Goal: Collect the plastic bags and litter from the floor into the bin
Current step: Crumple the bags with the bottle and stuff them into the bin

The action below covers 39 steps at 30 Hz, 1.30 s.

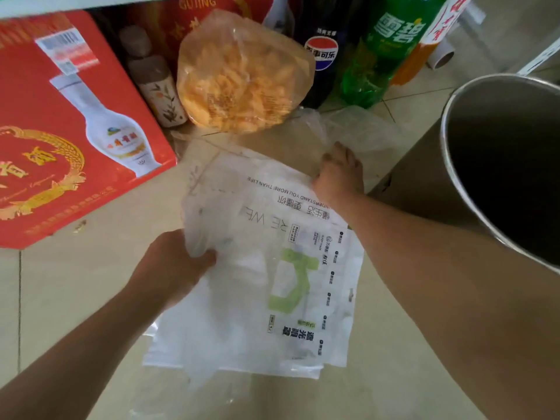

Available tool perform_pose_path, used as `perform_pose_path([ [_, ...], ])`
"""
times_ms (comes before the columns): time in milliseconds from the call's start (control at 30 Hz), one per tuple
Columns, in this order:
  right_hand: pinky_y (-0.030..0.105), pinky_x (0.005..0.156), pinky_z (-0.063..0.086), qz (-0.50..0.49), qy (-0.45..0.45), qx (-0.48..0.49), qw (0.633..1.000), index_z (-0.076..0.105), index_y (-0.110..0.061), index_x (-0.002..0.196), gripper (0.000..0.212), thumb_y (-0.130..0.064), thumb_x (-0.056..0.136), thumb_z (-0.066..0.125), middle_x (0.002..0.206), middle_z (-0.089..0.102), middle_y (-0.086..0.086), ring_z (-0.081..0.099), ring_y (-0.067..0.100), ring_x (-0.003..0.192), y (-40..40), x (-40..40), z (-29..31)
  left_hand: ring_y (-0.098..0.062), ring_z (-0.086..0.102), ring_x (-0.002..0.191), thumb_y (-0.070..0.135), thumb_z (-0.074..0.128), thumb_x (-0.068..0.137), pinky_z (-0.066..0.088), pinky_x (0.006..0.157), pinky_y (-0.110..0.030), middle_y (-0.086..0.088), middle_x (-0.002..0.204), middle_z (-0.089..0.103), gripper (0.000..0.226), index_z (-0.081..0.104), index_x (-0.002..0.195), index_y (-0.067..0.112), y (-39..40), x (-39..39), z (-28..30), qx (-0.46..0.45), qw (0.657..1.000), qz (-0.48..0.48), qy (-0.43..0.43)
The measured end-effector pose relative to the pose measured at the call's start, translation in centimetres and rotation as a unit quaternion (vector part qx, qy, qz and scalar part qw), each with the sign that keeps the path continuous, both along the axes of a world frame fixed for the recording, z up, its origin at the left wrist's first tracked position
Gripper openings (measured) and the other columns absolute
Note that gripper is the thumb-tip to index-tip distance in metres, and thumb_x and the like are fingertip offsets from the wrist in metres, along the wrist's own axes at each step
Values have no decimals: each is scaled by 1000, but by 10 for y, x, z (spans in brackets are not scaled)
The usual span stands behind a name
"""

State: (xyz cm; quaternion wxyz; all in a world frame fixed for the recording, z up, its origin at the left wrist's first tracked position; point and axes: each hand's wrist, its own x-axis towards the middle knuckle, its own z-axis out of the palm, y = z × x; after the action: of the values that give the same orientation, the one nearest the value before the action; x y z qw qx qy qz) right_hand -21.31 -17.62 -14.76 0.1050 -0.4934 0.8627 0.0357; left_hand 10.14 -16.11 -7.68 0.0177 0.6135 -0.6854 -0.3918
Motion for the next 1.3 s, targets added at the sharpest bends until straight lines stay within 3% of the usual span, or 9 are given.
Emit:
perform_pose_path([
  [333, 47, 94, 46, 43, -23, -148, 988, 51, 5, 132, 57, -27, 86, 47, 141, 46, 16, 52, 36, 113, 51, 44, 30, -24, 66, 69, 26, 71, 82, 45, 54, -26, -5, 72, 68, 18, 69, 85, 9, -2, -2, 2, 15, 1000, 4, -8],
  [567, 39, 108, 41, 157, -72, -19, 985, 38, -2, 147, 88, -66, 87, 40, 154, 34, 9, 44, 27, 127, 174, 92, 38, -24, 67, 72, 28, 70, 80, 51, 63, -31, -7, 81, 71, 22, 70, 94, 11, 0, -5, 5, 27, 999, 30, -3],
  [667, 39, 101, 45, 158, -78, 45, 983, 55, -5, 132, 100, -84, 72, 41, 149, 39, 7, 48, 27, 123, 196, 107, 26, -22, 67, 74, 27, 70, 80, 52, 66, -31, -7, 85, 71, 24, 70, 97, 11, 2, -6, 4, 24, 999, 34, 0],
  [800, 41, 86, 50, 158, -40, 21, 986, 69, -7, 95, 71, -71, 69, 56, 131, 54, 8, 54, 30, 107, 195, 121, 8, -21, 65, 69, 26, 69, 80, 48, 59, -27, -5, 81, 70, 23, 70, 96, 11, 6, -9, 4, 16, 999, 38, 3],
  [967, 35, 62, 48, 186, 16, -16, 982, 69, -14, 63, 12, -16, 63, 81, 86, 60, 4, 58, 26, 73, 180, 115, 4, -26, 66, 70, 28, 67, 78, 45, 56, -27, -8, 81, 69, 26, 68, 96, 10, 11, -12, 7, 26, 998, 53, 7],
  [1033, 34, 66, 50, 168, 1, -6, 986, 73, -15, 66, 8, -21, 68, 78, 89, 59, 2, 58, 24, 76, 177, 113, 6, -26, 66, 72, 28, 67, 79, 44, 55, -26, -9, 84, 69, 27, 67, 99, 9, 14, -13, 10, 24, 998, 55, 6],
  [1167, 41, 104, 40, 45, -84, 61, 994, 71, -11, 104, 75, -74, 76, 42, 135, 47, 7, 43, 31, 121, 187, 149, 19, -24, 65, 71, 26, 65, 81, 43, 50, -24, -9, 85, 68, 26, 65, 100, 8, 20, -15, 13, 13, 998, 60, 11],
  [1233, 46, 115, 27, 10, -86, 97, 991, 61, -4, 123, 88, -76, 77, 39, 154, 31, 13, 29, 34, 137, 191, 168, 16, -21, 63, 68, 25, 64, 83, 41, 48, -23, -8, 86, 67, 25, 64, 101, 8, 23, -15, 14, 10, 998, 58, 9],
  [1300, 50, 111, 33, -23, -72, 69, 995, 64, 0, 119, 73, -61, 79, 51, 151, 37, 18, 37, 37, 132, 188, 179, 13, -18, 61, 66, 24, 64, 83, 41, 48, -23, -8, 85, 67, 24, 64, 100, 7, 27, -15, 13, 3, 999, 47, 4],
])
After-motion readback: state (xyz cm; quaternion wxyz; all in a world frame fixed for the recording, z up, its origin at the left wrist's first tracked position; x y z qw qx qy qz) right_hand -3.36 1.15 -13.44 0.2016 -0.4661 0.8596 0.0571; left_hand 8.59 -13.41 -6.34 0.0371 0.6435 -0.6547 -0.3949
